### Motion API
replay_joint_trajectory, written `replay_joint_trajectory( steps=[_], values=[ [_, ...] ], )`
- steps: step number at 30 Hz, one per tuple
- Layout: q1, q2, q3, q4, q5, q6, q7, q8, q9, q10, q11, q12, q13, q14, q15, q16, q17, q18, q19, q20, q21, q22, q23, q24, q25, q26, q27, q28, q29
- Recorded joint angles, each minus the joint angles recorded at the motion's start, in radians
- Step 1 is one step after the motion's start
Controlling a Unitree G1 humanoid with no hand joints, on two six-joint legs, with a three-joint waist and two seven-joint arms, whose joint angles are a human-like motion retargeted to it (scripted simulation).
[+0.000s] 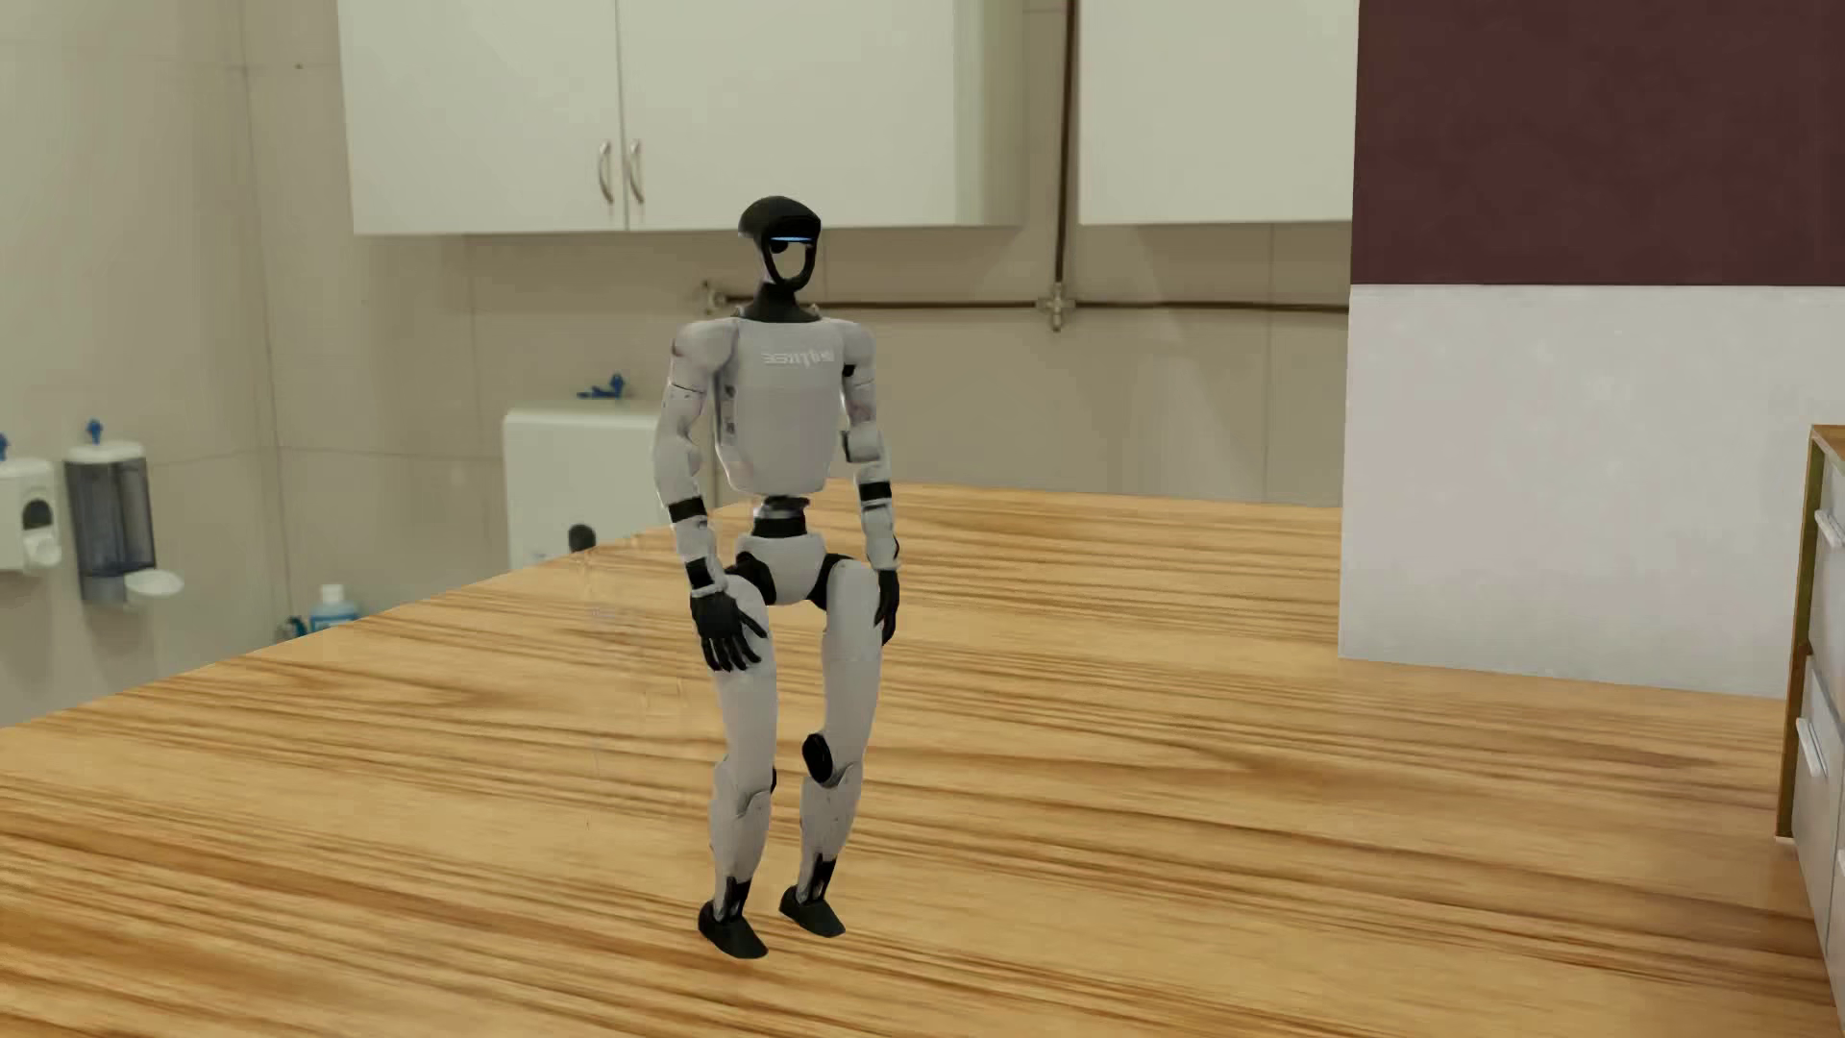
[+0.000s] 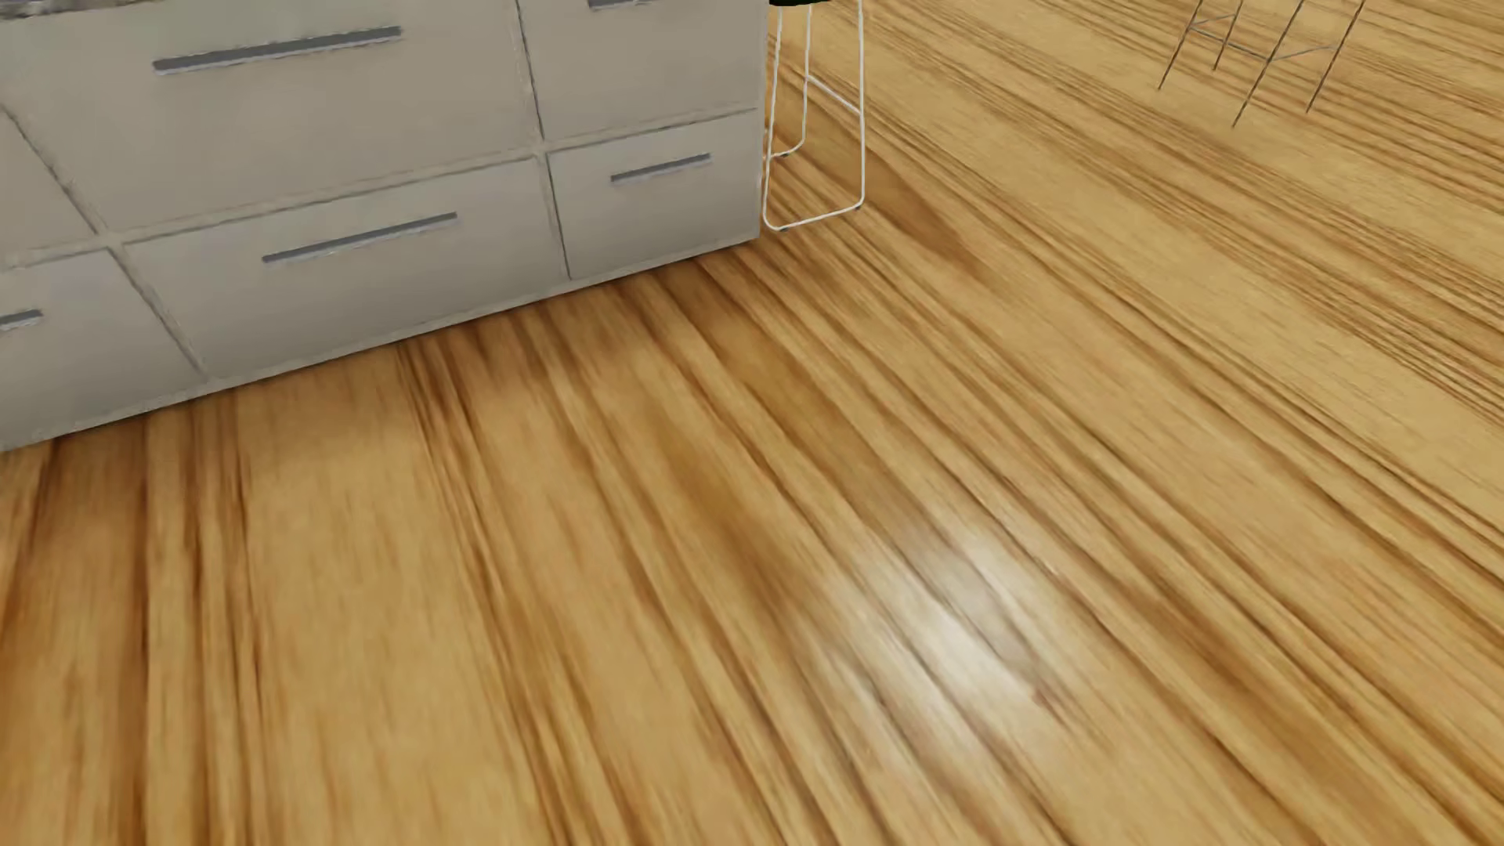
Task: Reach
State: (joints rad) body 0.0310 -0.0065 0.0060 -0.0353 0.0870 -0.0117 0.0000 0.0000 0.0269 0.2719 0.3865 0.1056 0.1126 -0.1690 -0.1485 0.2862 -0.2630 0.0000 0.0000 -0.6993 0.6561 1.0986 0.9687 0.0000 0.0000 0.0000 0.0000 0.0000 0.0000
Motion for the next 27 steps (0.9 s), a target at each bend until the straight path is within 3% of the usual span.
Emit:
replay_joint_trajectory(
  steps=[2,3,5,6,8,10,11,13,15,23,27],
  values=[
    [0.002,0.000,0.002,-0.001,0.000,-0.004,0.000,0.000,0.000,-0.001,0.003,0.002,0.017,0.001,-0.001,0.004,-0.008,0.000,0.000,0.006,-0.046,-0.005,-0.059,0.000,0.000,0.000,0.000,0.000,0.000],
    [0.004,0.002,-0.004,0.000,0.000,-0.005,0.000,0.000,-0.001,-0.001,0.003,0.015,0.056,0.004,-0.004,0.009,-0.018,0.000,0.000,0.022,-0.158,-0.021,-0.209,0.000,0.000,0.000,0.000,0.000,0.000],
    [0.006,0.003,-0.039,0.005,0.001,-0.006,0.000,0.000,-0.007,-0.003,-0.003,0.044,0.074,0.041,0.009,0.013,-0.106,0.000,0.000,0.034,-0.391,-0.024,-0.777,0.000,0.000,0.000,0.000,0.000,0.000],
    [0.005,0.001,-0.067,0.009,0.001,-0.014,0.000,0.000,-0.015,-0.007,-0.001,0.067,-0.032,0.063,0.018,0.022,-0.154,0.000,0.000,0.049,-0.517,-0.024,-1.010,0.000,0.000,0.000,0.000,0.000,0.000],
    [0.012,-0.002,-0.086,0.013,0.001,-0.030,0.000,0.000,-0.016,-0.020,0.011,0.067,-0.438,0.089,0.012,0.043,-0.270,0.000,0.000,0.014,-0.812,-0.007,-1.283,0.000,0.000,0.000,0.000,0.000,0.000],
    [0.020,-0.001,-0.046,0.012,0.000,-0.059,0.000,0.000,-0.006,-0.030,0.013,0.028,-0.892,0.115,0.032,0.089,-0.462,0.000,0.000,-0.056,-0.981,-0.005,-1.351,0.000,0.000,0.000,0.000,0.000,0.000],
    [0.022,0.000,-0.023,0.011,0.000,-0.079,0.000,0.000,-0.001,-0.032,0.066,0.010,-1.085,0.127,0.079,0.114,-0.556,0.000,0.000,-0.066,-1.007,-0.013,-1.356,0.000,0.000,0.000,0.000,0.000,0.000],
    [0.020,0.002,-0.002,0.007,-0.001,-0.122,0.000,0.000,0.001,-0.031,0.016,-0.009,-1.392,0.131,0.019,0.154,-0.707,0.000,0.000,-0.049,-0.933,-0.026,-1.364,0.000,0.000,0.000,0.000,0.000,0.000],
    [0.015,0.003,-0.018,0.011,0.002,-0.152,0.000,0.000,-0.009,-0.026,0.009,-0.007,-1.564,0.122,0.019,0.174,-0.788,0.000,0.000,-0.017,-0.814,-0.025,-1.384,0.000,0.000,0.000,0.000,0.000,0.000],
    [0.025,0.012,-0.025,0.019,0.013,-0.175,0.000,0.000,-0.020,-0.026,0.006,0.024,-1.683,0.123,0.019,0.187,-0.872,0.000,0.000,-0.023,-0.617,-0.015,-1.408,0.000,0.000,0.000,0.000,0.000,0.000],
    [0.023,0.007,-0.023,0.019,0.012,-0.173,0.000,0.000,-0.018,-0.028,0.055,0.030,-1.665,0.132,0.068,0.190,-0.890,0.000,0.000,-0.033,-0.578,-0.009,-1.417,0.000,0.000,0.000,0.000,0.000,0.000]
  ],
)
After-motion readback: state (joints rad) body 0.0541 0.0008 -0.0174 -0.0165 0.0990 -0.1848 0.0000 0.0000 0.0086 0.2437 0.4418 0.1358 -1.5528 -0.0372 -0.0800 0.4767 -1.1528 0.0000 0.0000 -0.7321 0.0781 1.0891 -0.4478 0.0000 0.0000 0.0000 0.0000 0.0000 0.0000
